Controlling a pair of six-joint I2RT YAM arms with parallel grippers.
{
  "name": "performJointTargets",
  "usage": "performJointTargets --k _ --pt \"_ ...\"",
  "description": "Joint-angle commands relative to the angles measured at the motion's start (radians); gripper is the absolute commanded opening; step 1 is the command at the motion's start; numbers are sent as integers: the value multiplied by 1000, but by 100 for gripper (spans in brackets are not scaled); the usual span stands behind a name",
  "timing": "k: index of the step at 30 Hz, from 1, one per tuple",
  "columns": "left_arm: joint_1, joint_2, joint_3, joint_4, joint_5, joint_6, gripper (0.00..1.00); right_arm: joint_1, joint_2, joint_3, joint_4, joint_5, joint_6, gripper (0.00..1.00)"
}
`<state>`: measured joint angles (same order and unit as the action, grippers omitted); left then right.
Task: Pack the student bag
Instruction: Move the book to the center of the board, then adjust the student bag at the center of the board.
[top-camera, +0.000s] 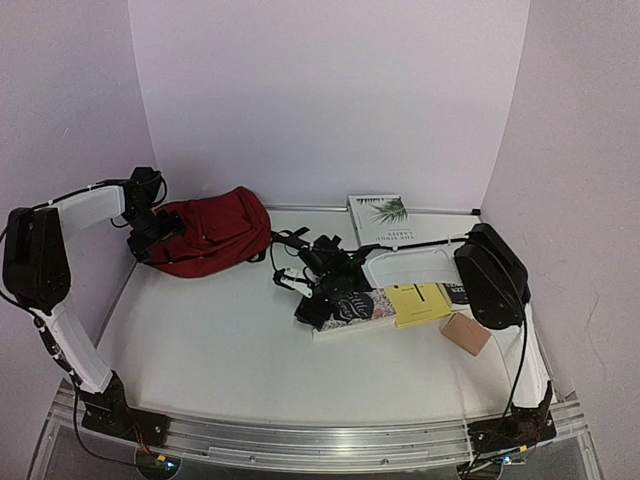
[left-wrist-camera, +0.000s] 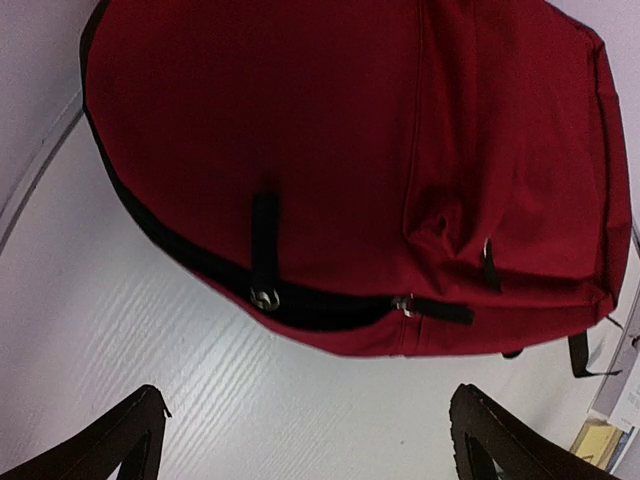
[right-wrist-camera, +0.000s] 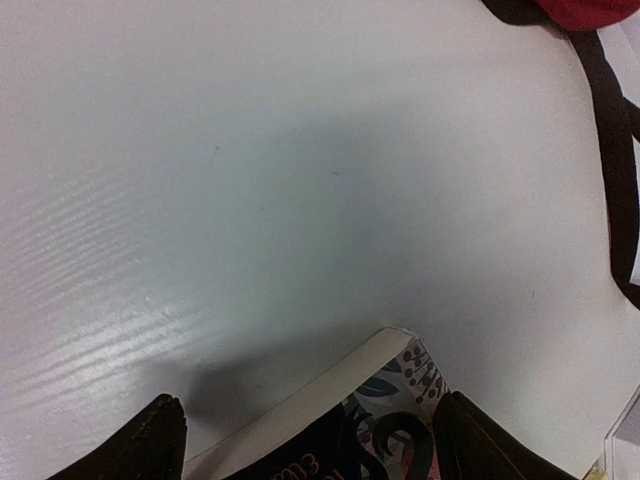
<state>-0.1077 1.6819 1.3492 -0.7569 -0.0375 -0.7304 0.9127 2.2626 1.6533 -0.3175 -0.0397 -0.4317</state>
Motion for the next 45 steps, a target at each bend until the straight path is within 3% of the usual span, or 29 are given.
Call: performJointTargets --k 1,10,15,22,35,41,45 --pt "66 97 115 24 15 66 100 -62 -27 -110 -183 92 -26 86" --pt "148 242 198 6 -18 92 99 -93 -160 -176 -199 -11 21 91" --pt "148 310 182 40 76 112 88 -93 -244 -156 -231 -118 80 98" --pt "96 318 71 128 144 98 57 -102 -319 -129 -254 -178 126 98" --pt "-247 366 37 208 173 -16 6 -178 -332 -108 -275 -256 198 98" --pt "-390 316 20 244 182 -50 5 -194 -314 -101 -273 -272 228 98" --pt "-415 202 -33 267 182 -5 21 -200 -286 -74 -273 -293 272 98"
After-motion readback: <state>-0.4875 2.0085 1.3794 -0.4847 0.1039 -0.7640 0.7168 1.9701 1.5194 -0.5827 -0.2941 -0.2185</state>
